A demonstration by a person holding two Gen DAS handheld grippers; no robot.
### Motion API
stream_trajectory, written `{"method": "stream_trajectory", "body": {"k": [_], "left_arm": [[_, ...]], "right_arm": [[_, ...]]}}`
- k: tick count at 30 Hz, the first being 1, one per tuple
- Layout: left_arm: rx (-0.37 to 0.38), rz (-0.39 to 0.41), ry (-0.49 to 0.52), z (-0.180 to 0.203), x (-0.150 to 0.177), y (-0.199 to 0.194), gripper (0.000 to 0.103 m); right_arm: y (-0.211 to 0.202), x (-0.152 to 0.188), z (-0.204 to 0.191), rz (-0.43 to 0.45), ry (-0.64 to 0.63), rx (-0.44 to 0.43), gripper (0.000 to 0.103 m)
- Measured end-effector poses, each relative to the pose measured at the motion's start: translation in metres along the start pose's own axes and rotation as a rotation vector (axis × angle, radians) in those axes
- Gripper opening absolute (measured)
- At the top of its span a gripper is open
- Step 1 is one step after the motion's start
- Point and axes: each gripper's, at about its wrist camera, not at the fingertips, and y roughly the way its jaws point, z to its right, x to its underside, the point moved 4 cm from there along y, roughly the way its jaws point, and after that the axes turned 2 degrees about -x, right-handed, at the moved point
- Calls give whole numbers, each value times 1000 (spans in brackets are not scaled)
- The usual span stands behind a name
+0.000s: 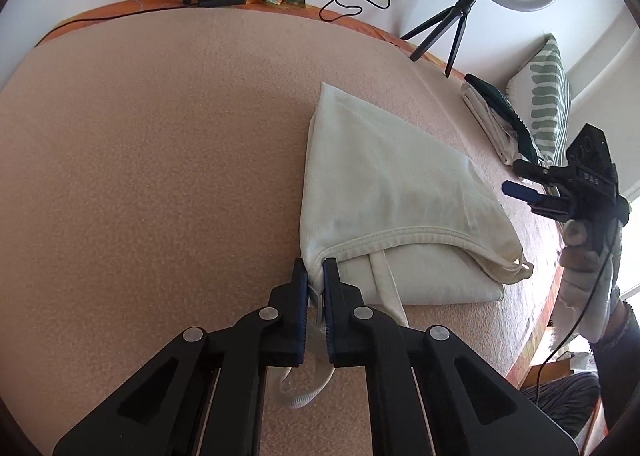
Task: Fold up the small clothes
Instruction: 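Grasp the camisole bundle edge with the right tool while the left tool holds it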
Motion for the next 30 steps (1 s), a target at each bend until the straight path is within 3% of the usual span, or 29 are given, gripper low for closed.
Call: {"method": "stream_trajectory", "body": {"k": [3, 5, 6, 8, 11, 22, 26, 30], "left_arm": [[-6, 7, 20, 1, 1, 0, 6], [-16, 11, 27, 2, 1, 2, 6], [-20, 13, 31, 2, 1, 2, 6], [-28, 22, 35, 4, 2, 1, 5], [-45, 45, 57, 9, 4, -5, 5], [-63, 97, 73, 17, 1, -26, 5], [-99, 47, 78, 18, 6, -8, 5], [-53, 16, 8, 13, 10, -2, 12]], "right_arm": [[26, 3, 0, -25, 8, -38, 59], [30, 3, -7, 9, -23, -34, 57], [33, 4, -11, 5, -27, -40, 52], [42, 7, -14, -18, -24, -11, 18], [34, 8, -21, 2, -38, -7, 11], [-11, 10, -88, 85, -249, 76, 10], [-6, 7, -86, 69, -270, 113, 10], [5, 2, -67, 46, -241, 136, 10]]}}
